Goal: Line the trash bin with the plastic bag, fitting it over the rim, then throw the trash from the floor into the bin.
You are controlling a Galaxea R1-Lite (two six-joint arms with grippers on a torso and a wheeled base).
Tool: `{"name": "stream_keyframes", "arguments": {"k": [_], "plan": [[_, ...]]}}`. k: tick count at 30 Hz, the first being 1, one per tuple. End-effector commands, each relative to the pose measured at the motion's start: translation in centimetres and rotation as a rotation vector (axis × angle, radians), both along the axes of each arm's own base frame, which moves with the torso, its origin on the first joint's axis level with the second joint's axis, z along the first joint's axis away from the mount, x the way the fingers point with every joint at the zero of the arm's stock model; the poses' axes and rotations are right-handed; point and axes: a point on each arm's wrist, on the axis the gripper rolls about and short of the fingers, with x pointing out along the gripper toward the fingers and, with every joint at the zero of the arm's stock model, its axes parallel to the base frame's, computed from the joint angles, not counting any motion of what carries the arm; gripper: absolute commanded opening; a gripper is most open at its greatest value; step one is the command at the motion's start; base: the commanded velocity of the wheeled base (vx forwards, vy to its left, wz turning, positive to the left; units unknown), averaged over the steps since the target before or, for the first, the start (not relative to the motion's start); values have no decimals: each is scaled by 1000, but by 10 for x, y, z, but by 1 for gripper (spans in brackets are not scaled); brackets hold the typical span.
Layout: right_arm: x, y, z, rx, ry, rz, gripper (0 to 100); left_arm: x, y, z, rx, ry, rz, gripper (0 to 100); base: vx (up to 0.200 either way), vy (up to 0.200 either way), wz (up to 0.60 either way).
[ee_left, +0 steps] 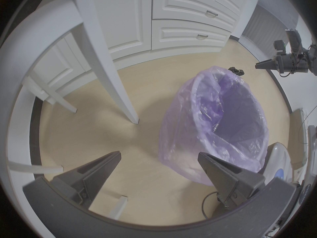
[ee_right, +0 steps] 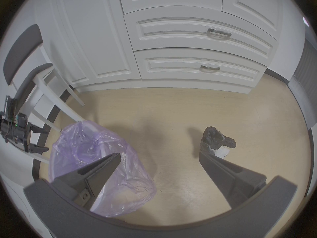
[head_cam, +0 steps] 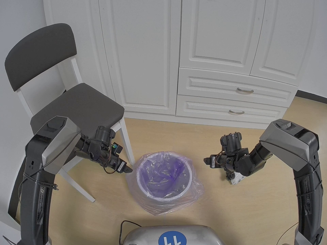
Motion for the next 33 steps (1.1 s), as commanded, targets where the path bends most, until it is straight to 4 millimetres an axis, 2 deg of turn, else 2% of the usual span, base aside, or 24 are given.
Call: {"name": "stream_keyframes", "arguments": {"k": [1, 4, 6, 13, 17, 21, 22, 25, 26, 27, 29, 30, 33], "plan": [[-9, 6, -4, 25, -13, 40, 100, 30, -2, -30, 53, 27, -71, 100, 0, 0, 0], [-8, 6, -6, 29, -6, 41, 100, 37, 2, -47, 85, 33, -104, 100, 0, 0, 0], [-9, 6, -8, 27, 2, 41, 100, 35, 0, -55, 94, 59, -119, 100, 0, 0, 0], [-7, 6, -15, 36, 16, 56, 100, 37, -3, -56, 93, 62, -127, 100, 0, 0, 0], [-5, 5, -16, 37, 15, 51, 100, 34, -5, -71, 105, 112, -134, 100, 0, 0, 0], [-4, 3, -14, 38, 10, 47, 100, 33, -6, -68, 99, 124, -132, 100, 0, 0, 0], [-4, 2, -13, 39, 7, 45, 100, 33, -7, -65, 101, 124, -130, 100, 0, 0, 0], [-3, 2, -12, 41, 3, 45, 100, 36, -12, -41, 91, 83, -125, 100, 0, 0, 0], [-3, 2, -12, 41, 3, 45, 100, 36, -12, -41, 91, 83, -125, 100, 0, 0, 0], [-3, 2, -11, 42, 2, 43, 100, 34, -12, -26, 81, 70, -114, 100, 0, 0, 0], [-3, 2, -9, 44, -3, 43, 100, 31, -13, -16, 73, 68, -105, 100, 0, 0, 0], [-3, 1, -5, 47, -10, 43, 100, 25, -14, -4, 64, 72, -95, 100, 0, 0, 0], [-2, 1, -3, 49, -16, 43, 100, 14, -21, 2, 61, 89, -100, 100, 0, 0, 0]]}}
